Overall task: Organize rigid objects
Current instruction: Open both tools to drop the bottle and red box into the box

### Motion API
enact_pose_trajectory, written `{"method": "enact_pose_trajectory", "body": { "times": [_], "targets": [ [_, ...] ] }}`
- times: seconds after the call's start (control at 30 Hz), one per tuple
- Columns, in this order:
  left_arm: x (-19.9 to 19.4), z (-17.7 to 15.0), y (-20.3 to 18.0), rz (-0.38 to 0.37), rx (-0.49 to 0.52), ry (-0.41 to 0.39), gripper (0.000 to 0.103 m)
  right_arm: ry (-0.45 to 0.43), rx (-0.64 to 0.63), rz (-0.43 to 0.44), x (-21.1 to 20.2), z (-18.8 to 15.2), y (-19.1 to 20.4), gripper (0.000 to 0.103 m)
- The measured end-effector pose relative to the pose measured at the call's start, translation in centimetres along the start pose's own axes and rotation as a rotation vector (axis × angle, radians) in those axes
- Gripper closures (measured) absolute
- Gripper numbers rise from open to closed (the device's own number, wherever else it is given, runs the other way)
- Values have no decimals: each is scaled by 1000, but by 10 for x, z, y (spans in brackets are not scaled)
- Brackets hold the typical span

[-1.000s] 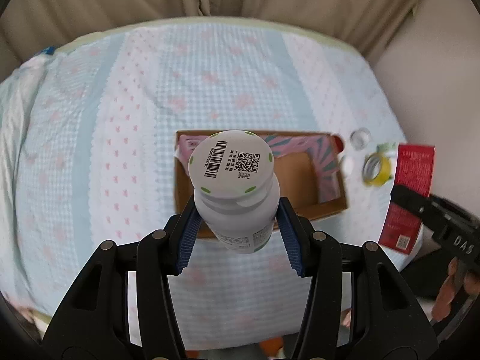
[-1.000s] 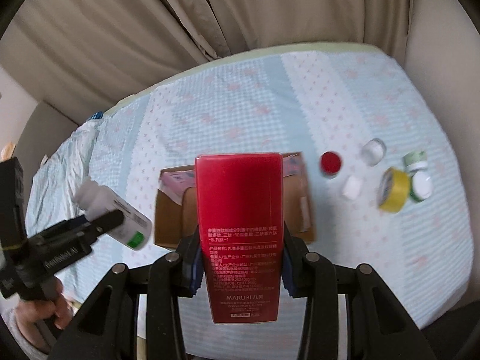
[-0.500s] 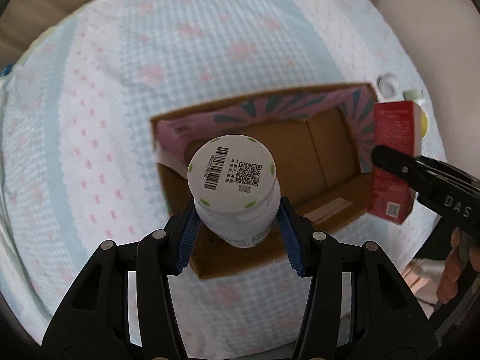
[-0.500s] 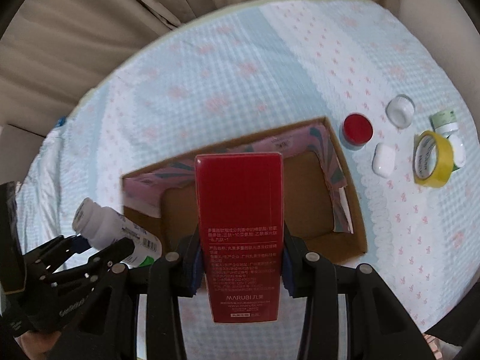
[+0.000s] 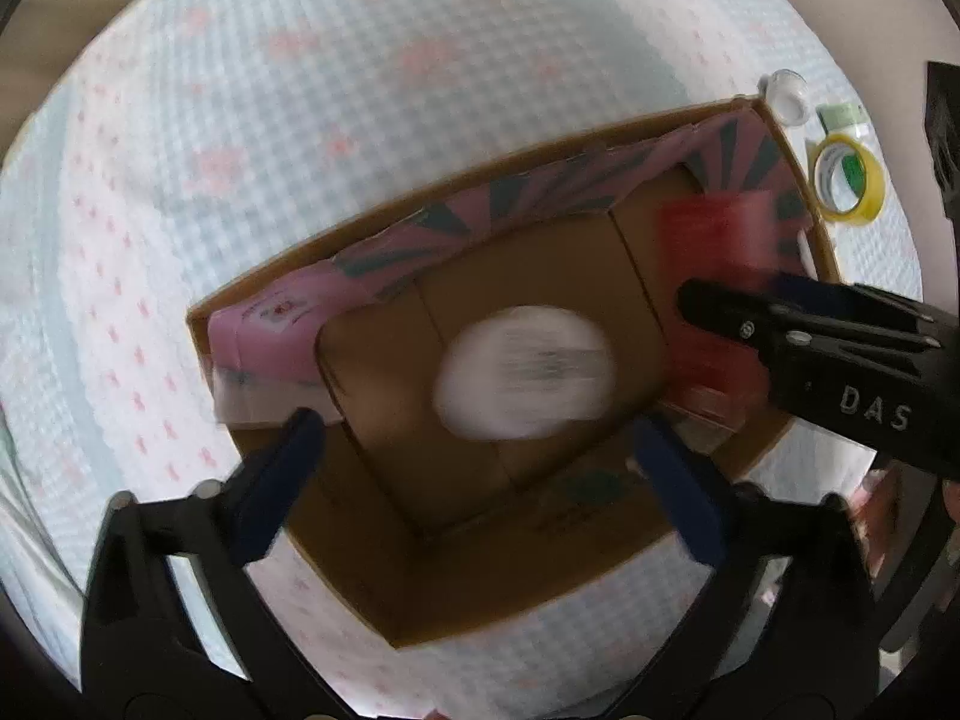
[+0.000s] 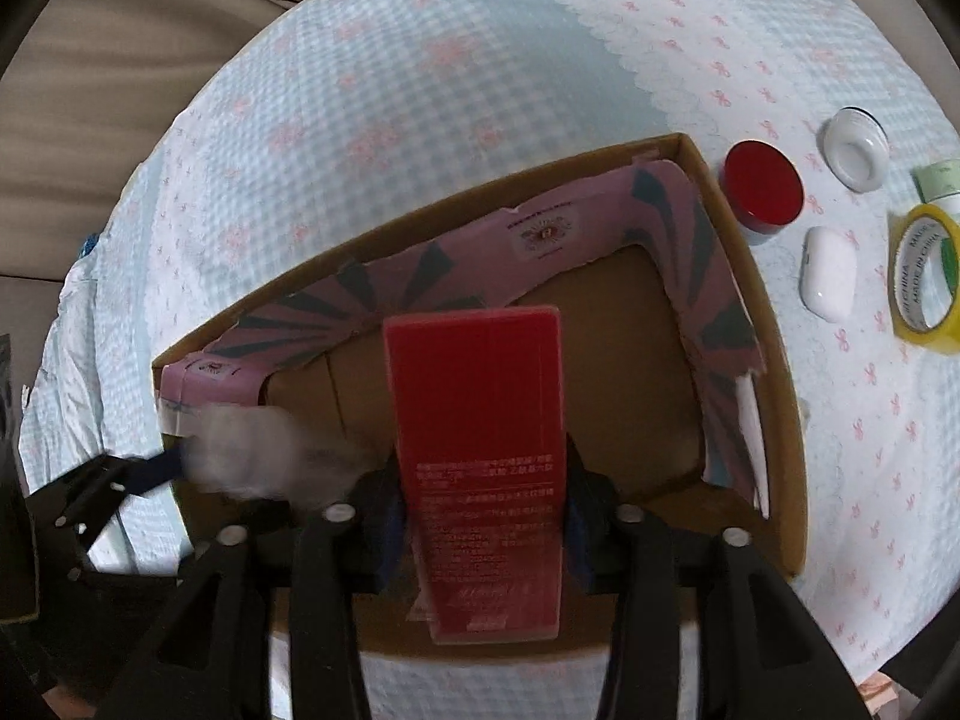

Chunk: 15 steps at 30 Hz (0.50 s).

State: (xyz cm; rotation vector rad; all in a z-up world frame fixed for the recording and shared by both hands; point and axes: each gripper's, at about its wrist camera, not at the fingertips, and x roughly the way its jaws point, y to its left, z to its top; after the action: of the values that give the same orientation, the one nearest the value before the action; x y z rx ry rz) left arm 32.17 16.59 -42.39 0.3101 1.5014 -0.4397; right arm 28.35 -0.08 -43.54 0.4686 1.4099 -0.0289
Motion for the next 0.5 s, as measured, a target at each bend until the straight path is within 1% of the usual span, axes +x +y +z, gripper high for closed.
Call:
{"method": "enact_pose_trajectory", "body": {
  "times": [0.03,0.07,0.1,0.2,0.3,0.5],
  "targets": [
    [0,-1,1,13,5,-1,0,-7,-3,-2,-1,0,-1,7],
    [2,-3,2,25,7,3,0,-17,-10,3,-4,1,-2,0],
    [3,-7,5,28,2,8,0,-25,-15,4,-6,0,-3,0],
    [6,-16,17,5,-43,12,0,-24,-20,11,-10,-4,-5,0],
    [6,-23,25,-17,-87,15,0,-44,-18,22,-15,-8,-6,0],
    [-10,-33,25,-33,-133,-36,0,-75,-45,14,-30,-15,-3,0]
  ]
}}
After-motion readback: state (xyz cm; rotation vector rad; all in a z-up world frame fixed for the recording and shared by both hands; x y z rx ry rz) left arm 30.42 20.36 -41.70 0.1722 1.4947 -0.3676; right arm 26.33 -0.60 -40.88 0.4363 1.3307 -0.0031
